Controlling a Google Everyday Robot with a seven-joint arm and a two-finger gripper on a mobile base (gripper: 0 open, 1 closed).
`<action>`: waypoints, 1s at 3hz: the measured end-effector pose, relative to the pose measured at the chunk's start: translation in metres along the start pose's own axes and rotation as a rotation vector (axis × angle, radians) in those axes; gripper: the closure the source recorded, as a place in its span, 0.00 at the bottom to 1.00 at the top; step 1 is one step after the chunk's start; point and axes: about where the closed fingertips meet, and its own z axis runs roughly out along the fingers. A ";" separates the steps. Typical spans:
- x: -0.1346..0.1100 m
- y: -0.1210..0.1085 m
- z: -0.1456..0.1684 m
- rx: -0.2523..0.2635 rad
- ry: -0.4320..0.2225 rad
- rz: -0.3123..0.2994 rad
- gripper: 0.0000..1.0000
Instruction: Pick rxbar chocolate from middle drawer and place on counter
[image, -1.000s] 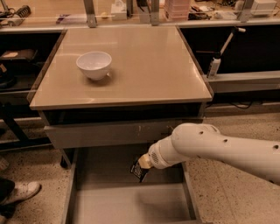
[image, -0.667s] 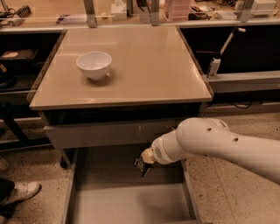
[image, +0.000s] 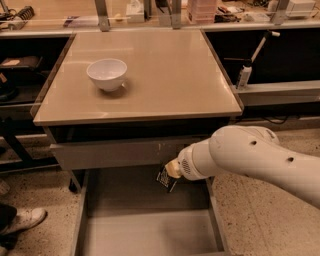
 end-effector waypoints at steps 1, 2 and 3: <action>0.000 0.000 0.000 0.000 0.000 0.000 1.00; -0.025 0.007 -0.039 0.047 -0.069 -0.044 1.00; -0.053 0.014 -0.094 0.117 -0.163 -0.086 1.00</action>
Offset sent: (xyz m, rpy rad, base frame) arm -0.0006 -0.0139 0.1324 -0.0359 -0.2565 -0.0217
